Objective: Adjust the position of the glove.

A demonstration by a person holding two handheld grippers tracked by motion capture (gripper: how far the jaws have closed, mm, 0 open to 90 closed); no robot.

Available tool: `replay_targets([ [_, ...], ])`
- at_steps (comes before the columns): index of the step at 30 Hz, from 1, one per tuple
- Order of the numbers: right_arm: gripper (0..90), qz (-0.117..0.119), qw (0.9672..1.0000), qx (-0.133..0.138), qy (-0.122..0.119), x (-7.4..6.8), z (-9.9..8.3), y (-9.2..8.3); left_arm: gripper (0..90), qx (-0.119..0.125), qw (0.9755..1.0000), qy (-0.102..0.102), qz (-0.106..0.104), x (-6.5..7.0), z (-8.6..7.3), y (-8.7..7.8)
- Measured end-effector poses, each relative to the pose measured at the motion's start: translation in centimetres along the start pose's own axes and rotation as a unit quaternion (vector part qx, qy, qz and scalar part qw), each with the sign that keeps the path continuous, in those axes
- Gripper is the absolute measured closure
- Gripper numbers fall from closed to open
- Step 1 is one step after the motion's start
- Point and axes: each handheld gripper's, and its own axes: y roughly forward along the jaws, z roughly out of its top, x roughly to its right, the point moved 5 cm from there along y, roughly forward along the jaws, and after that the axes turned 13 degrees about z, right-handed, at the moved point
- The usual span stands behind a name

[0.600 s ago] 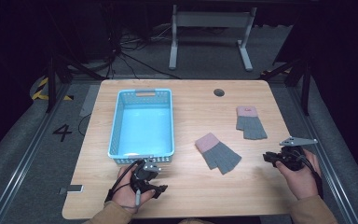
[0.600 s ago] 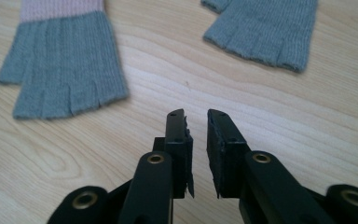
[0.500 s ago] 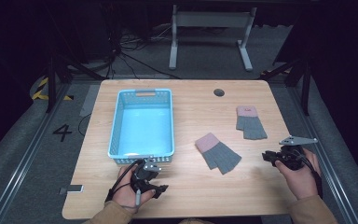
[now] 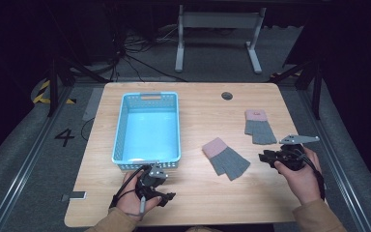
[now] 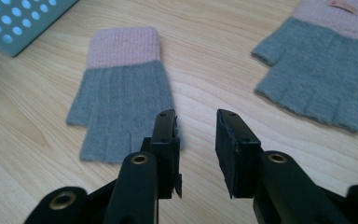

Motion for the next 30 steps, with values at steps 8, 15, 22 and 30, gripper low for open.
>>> replay_targets([
  [8, 65.5, 0.025, 0.9995, -0.009, -0.018, -1.3, 1.8, 2.1, 37.3, 0.002, 0.9999, -0.008, 0.005, -0.2, -0.3, -0.4],
  [15, 63.1, 0.046, 0.9983, -0.020, -0.029, -2.4, 3.4, 4.5, 37.1, -0.001, 0.9999, -0.010, 0.010, -0.2, -0.7, -0.3],
  [22, 62.8, 0.083, 0.9950, -0.038, -0.040, -3.7, 4.2, 7.6, 37.4, -0.009, 0.9996, -0.022, 0.015, -0.8, -1.3, -0.2],
  [30, 62.3, 0.067, 0.9949, -0.065, -0.039, -3.7, 4.1, 10.3, 37.1, -0.012, 0.9997, -0.018, 0.012, -0.7, -1.2, 0.0],
])
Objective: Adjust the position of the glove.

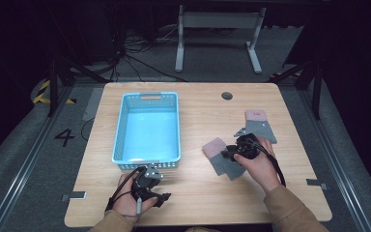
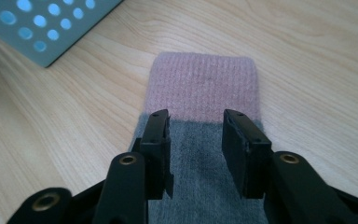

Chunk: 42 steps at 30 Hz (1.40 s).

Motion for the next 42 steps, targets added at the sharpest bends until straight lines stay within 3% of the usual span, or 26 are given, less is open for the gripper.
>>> replay_targets([
  [11, 59.1, -0.026, 0.9991, -0.032, 0.010, 1.0, -0.9, 1.8, 36.9, 0.001, 1.0000, 0.000, 0.000, 0.0, 0.0, 0.1],
  [15, 60.9, -0.030, 0.9990, -0.033, 0.007, 1.0, -1.1, 2.2, 36.6, -0.009, 0.9999, -0.001, 0.003, -0.1, -0.2, 0.2],
  [19, 67.5, -0.039, 0.9988, -0.028, 0.004, 1.1, -1.2, 2.4, 36.6, -0.010, 0.9999, -0.002, 0.003, -0.2, -0.2, 0.3],
  [23, 79.5, -0.033, 0.9991, -0.027, 0.009, 1.2, -1.2, 2.3, 36.5, -0.010, 0.9999, -0.001, 0.002, 0.0, -0.2, 0.3],
  [28, 84.9, -0.032, 0.9991, -0.028, 0.003, 1.2, -1.2, 2.3, 36.5, -0.009, 1.0000, -0.001, 0.002, -0.1, -0.1, 0.2],
  [34, 86.9, -0.022, 0.9996, -0.018, -0.009, 1.1, -0.9, 1.4, 36.5, -0.008, 1.0000, 0.000, -0.002, -0.2, -0.1, 0.3],
  [42, 86.8, -0.011, 0.9996, -0.002, -0.026, 0.1, -0.5, -1.3, 36.4, -0.005, 1.0000, 0.007, -0.004, 0.0, 0.5, 0.6],
])
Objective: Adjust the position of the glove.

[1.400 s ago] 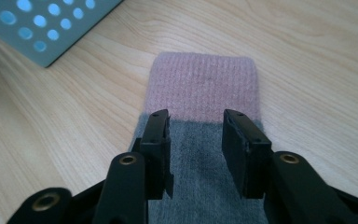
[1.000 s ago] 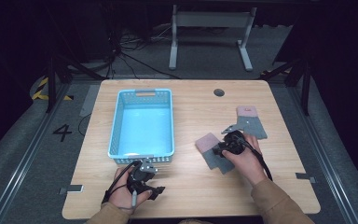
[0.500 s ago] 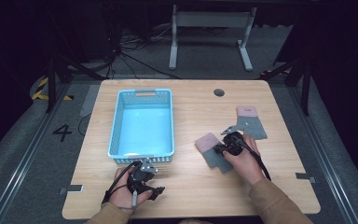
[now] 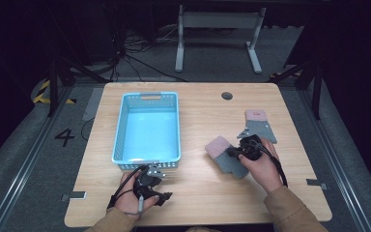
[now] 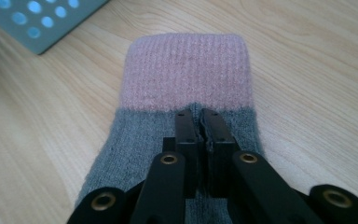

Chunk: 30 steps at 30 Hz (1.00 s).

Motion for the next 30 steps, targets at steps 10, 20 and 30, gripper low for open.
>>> replay_targets([
  [10, 86.4, 0.030, 0.9985, -0.022, -0.041, -0.7, -1.1, -2.8, 36.4, 0.001, 0.9998, 0.019, -0.008, 0.3, 1.1, 0.6],
  [20, 86.1, 0.059, 0.9940, -0.055, -0.075, -0.6, -2.5, -3.5, 36.4, 0.000, 0.9995, 0.026, -0.017, 0.6, 1.6, 1.0],
  [30, 86.1, 0.094, 0.9863, -0.083, -0.107, -0.3, -3.5, -2.1, 36.0, -0.005, 0.9994, 0.028, -0.017, 0.6, 1.6, 1.2],
])
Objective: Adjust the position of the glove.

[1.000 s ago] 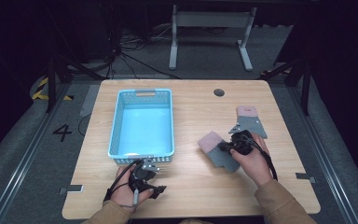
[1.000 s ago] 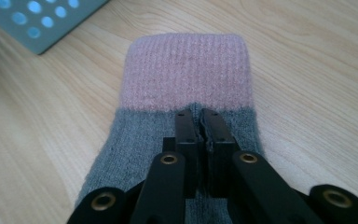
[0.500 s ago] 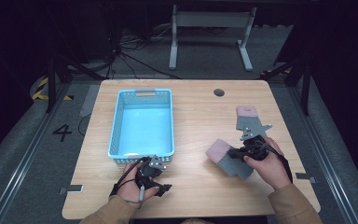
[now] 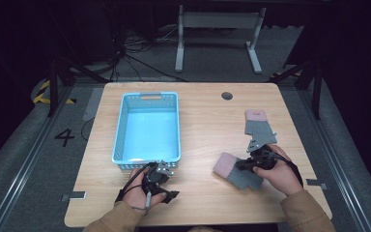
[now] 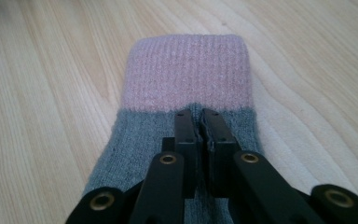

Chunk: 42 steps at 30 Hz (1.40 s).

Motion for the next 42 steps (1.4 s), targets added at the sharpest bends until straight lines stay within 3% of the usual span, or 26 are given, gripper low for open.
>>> replay_targets([
  [10, 85.9, 0.023, 0.9994, -0.021, -0.018, 0.0, -0.5, 1.0, 35.4, 0.000, 1.0000, 0.002, -0.001, 0.1, 0.2, 0.3],
  [20, 75.7, 0.008, 0.9999, 0.005, -0.006, -0.3, -0.9, 0.8, 35.3, 0.001, 0.9999, 0.009, -0.009, 0.3, 0.6, 0.6],
  [23, 78.5, 0.003, 0.9998, 0.019, 0.005, -0.9, -0.9, 0.1, 35.3, 0.003, 0.9999, 0.010, -0.010, 0.3, 0.8, 0.6],
  [25, 89.4, 0.020, 0.9996, 0.017, 0.013, -1.8, -1.2, -0.2, 35.3, 0.004, 0.9999, 0.013, -0.010, 0.4, 1.0, 0.6],
  [28, 90.0, 0.046, 0.9988, -0.001, 0.015, -3.3, -1.7, 0.1, 35.3, 0.006, 0.9998, 0.017, -0.013, 0.6, 1.3, 0.8],
  [32, 90.0, 0.055, 0.9983, -0.018, -0.001, -4.6, -2.1, 0.7, 35.4, 0.005, 0.9995, 0.025, -0.016, 0.8, 1.7, 1.0],
  [37, 90.0, 0.069, 0.9973, -0.024, -0.010, -5.5, -2.4, 1.3, 35.4, 0.004, 0.9991, 0.034, -0.023, 1.0, 2.2, 1.2],
  [42, 89.7, 0.085, 0.9950, -0.049, -0.016, -5.7, -3.0, 2.0, 35.3, 0.004, 0.9990, 0.039, -0.023, 1.1, 2.5, 1.5],
])
